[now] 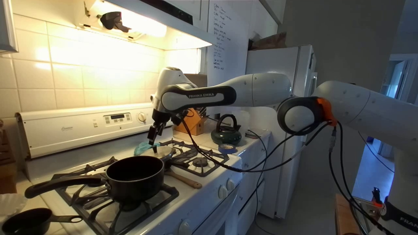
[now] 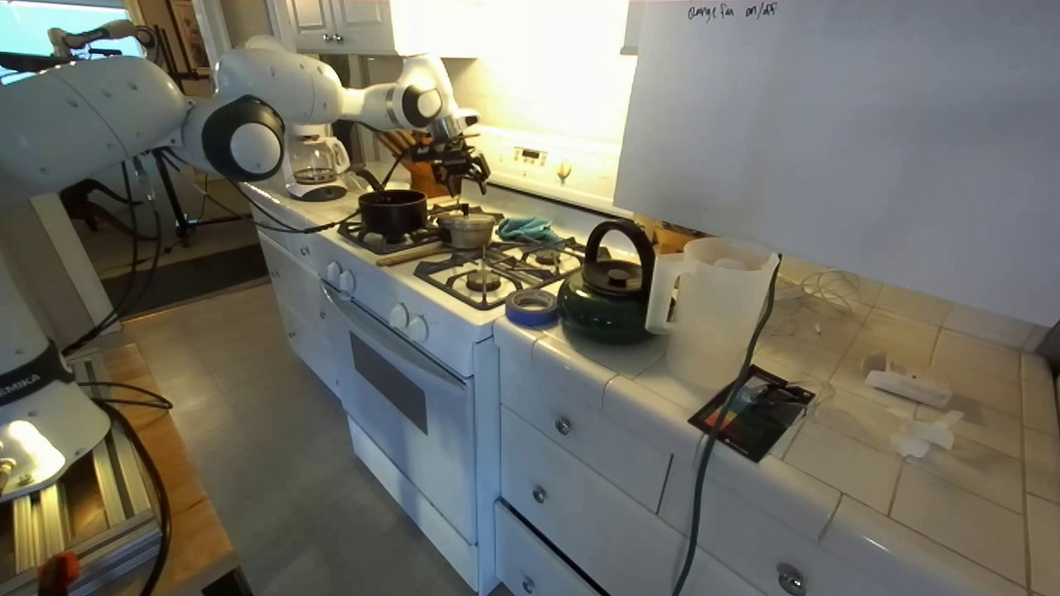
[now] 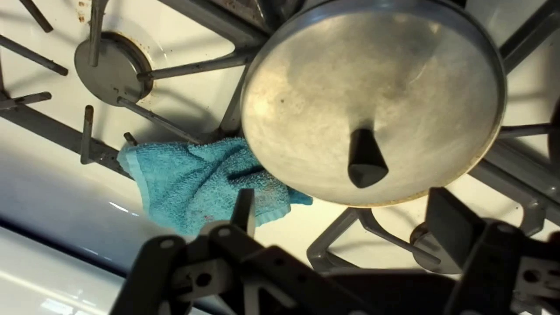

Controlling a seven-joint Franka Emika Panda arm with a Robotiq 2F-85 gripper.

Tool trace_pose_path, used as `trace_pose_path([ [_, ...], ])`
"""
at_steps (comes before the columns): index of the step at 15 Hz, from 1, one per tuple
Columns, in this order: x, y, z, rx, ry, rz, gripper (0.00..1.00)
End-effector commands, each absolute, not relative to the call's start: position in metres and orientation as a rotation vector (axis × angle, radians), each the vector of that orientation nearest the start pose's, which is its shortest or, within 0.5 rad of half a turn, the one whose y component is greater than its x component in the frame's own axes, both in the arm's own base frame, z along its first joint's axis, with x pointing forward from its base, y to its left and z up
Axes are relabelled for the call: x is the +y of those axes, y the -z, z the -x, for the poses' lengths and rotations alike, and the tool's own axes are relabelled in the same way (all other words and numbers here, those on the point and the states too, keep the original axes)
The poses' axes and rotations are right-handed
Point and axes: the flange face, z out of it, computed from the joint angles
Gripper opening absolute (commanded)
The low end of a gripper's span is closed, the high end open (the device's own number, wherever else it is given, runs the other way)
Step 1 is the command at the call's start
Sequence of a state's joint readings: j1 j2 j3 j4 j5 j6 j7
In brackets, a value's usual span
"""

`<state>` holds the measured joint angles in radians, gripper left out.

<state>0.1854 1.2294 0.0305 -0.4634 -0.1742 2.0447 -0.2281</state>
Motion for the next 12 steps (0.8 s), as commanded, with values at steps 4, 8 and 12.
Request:
trace_pose_path([
  [4,0.158,-0.326,-0.824,-0.771,0.64,3.138,1.0],
  [8,0.164,-0.316,-0.823,-0.79,0.606,3.126,1.0],
  [12,0.168,-0.307,-0.821,-0.793,0.577,3.126,1.0],
])
